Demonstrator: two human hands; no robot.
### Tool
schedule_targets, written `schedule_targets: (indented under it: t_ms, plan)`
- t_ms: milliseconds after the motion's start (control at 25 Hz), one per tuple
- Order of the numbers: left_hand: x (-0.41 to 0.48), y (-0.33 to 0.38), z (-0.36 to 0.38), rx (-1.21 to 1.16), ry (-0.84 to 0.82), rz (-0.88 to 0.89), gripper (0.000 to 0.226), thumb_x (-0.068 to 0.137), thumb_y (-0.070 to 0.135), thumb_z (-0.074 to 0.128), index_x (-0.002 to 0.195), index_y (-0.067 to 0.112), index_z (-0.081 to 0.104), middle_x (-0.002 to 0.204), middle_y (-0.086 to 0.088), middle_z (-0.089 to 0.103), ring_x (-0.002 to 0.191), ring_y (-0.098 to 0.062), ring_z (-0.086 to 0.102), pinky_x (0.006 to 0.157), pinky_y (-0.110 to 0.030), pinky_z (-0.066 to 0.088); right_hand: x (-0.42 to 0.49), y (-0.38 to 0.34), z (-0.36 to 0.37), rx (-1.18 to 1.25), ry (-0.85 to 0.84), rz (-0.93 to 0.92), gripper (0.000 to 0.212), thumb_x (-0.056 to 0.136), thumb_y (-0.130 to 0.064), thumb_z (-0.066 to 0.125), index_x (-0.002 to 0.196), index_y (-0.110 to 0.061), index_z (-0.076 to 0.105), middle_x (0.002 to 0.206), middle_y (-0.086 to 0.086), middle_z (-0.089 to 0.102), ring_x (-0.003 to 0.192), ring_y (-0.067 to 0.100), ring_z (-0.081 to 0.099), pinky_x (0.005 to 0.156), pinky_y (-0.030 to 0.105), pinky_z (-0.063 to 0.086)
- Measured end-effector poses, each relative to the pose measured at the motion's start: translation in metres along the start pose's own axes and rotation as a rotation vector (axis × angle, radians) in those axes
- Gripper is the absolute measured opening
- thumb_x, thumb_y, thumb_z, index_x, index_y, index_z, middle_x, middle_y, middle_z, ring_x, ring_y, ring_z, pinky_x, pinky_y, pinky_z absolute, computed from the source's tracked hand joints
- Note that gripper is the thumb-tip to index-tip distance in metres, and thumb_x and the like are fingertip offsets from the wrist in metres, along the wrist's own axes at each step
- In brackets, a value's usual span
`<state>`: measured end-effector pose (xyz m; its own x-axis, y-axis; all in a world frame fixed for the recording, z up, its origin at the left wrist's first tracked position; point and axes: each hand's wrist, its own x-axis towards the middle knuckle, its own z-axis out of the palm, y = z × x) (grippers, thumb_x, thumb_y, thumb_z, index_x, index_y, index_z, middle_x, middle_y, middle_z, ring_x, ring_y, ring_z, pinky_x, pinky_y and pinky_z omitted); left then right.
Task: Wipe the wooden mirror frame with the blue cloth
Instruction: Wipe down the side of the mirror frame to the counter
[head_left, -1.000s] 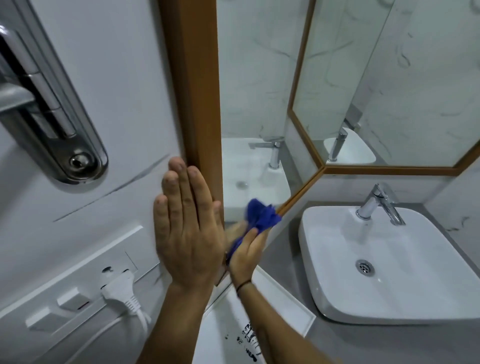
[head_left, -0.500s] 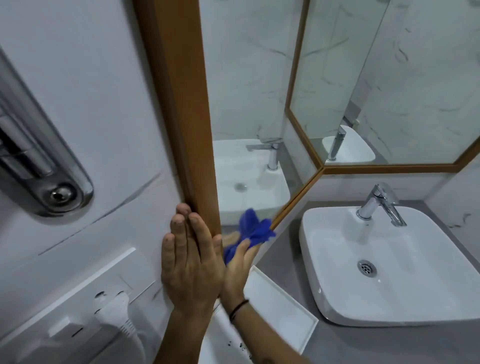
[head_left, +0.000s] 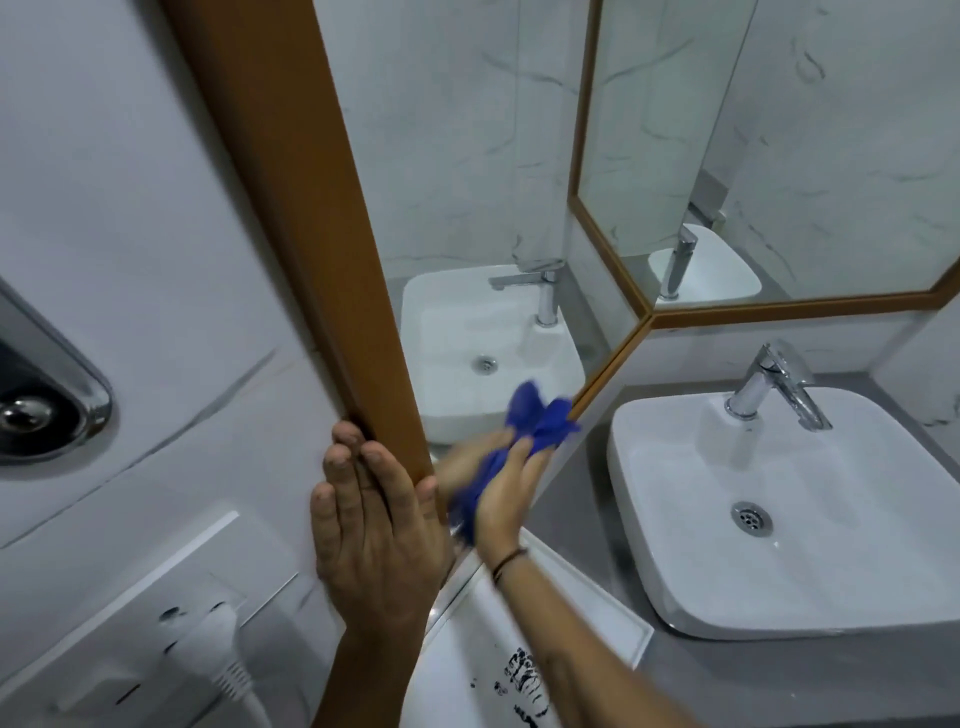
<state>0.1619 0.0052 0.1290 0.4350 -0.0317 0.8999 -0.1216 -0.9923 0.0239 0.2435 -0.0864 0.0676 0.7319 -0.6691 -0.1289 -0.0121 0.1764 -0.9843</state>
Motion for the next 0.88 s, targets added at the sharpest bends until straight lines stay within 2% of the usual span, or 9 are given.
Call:
schedule_targets:
  t_ms: [120,200,320,360,440,520,640,760,880]
  plan:
    - [0.002,0.000,-0.001,0.016,0.001,-0.015,0.079,0.120,0.036,0.033,0.174,-0.002,-0.009,0.185,-0.018,-0.013,0.174,-0.026,-0.010,0.141,-0.038,-0.005,0.061,-0.029,-0.004,0.136,0.078,0.080,0.050,0.125,-0.022,0.035,0.174,-0.020,0.031,0.161,0.010,0.060,0.145,0.030,0.063,0.129,0.049,0.045]
    - [0.003,0.003,-0.004,0.025,0.004,-0.014,0.078,0.120,0.036,0.030,0.174,-0.002,-0.011,0.185,-0.017,-0.016,0.173,-0.025,-0.012,0.141,-0.037,-0.005,0.023,-0.015,-0.005,0.082,0.041,0.109,0.054,0.124,-0.032,0.038,0.176,-0.024,0.026,0.164,0.010,0.059,0.147,0.033,0.061,0.130,0.056,0.043]
    - [0.004,0.002,-0.001,0.063,-0.008,-0.031,0.076,0.121,0.038,0.026,0.173,-0.001,-0.014,0.184,-0.017,-0.019,0.173,-0.025,-0.015,0.141,-0.037,-0.007,-0.092,0.020,-0.014,0.257,-0.220,0.115,0.069,0.107,-0.074,0.048,0.170,-0.054,0.026,0.159,0.018,0.061,0.139,0.036,0.066,0.126,0.063,0.047]
    - [0.003,0.002,0.000,0.068,-0.004,-0.026,0.076,0.121,0.038,0.026,0.173,-0.001,-0.013,0.184,-0.017,-0.019,0.173,-0.025,-0.015,0.141,-0.037,-0.007,-0.093,0.020,-0.008,0.197,-0.218,0.059,0.066,0.108,-0.073,0.047,0.169,-0.057,0.025,0.161,0.020,0.058,0.139,0.038,0.064,0.127,0.063,0.046]
    - [0.000,0.001,0.000,0.040,0.005,-0.024,0.077,0.121,0.037,0.029,0.174,-0.001,-0.011,0.185,-0.016,-0.017,0.173,-0.024,-0.012,0.141,-0.037,-0.006,-0.028,-0.007,-0.003,-0.075,0.021,-0.009,0.056,0.122,-0.037,0.041,0.176,-0.031,0.024,0.163,0.021,0.056,0.145,0.045,0.060,0.129,0.059,0.043]
    - [-0.002,0.000,-0.002,0.017,0.002,-0.024,0.077,0.121,0.037,0.032,0.175,0.000,-0.009,0.185,-0.015,-0.016,0.173,-0.024,-0.011,0.141,-0.037,-0.005,0.042,-0.035,-0.004,0.083,0.064,0.055,0.049,0.124,-0.016,0.036,0.172,-0.012,0.031,0.157,0.021,0.061,0.142,0.047,0.061,0.126,0.053,0.046]
    - [0.000,0.002,-0.002,0.006,-0.007,-0.034,0.077,0.120,0.036,0.032,0.175,-0.001,-0.009,0.185,-0.015,-0.016,0.173,-0.024,-0.011,0.141,-0.037,-0.005,0.021,-0.025,-0.007,0.073,0.067,0.099,0.051,0.125,-0.027,0.035,0.175,-0.022,0.030,0.162,0.014,0.060,0.146,0.039,0.061,0.129,0.055,0.044]
    - [-0.004,0.002,0.000,0.032,-0.003,-0.032,0.076,0.121,0.037,0.027,0.174,-0.001,-0.011,0.185,-0.016,-0.018,0.173,-0.025,-0.012,0.141,-0.038,-0.005,-0.092,0.026,-0.011,0.111,-0.105,-0.011,0.052,0.113,-0.063,0.046,0.164,-0.060,0.033,0.142,-0.013,0.072,0.124,0.013,0.075,0.122,0.051,0.054]
    - [-0.002,0.001,-0.003,0.039,-0.016,-0.039,0.076,0.120,0.036,0.029,0.174,-0.001,-0.010,0.185,-0.016,-0.016,0.173,-0.025,-0.011,0.141,-0.038,-0.005,-0.022,0.009,-0.018,-0.353,0.096,-0.251,0.053,0.120,-0.038,0.042,0.172,-0.033,0.030,0.142,-0.007,0.071,0.123,0.016,0.073,0.117,0.038,0.055]
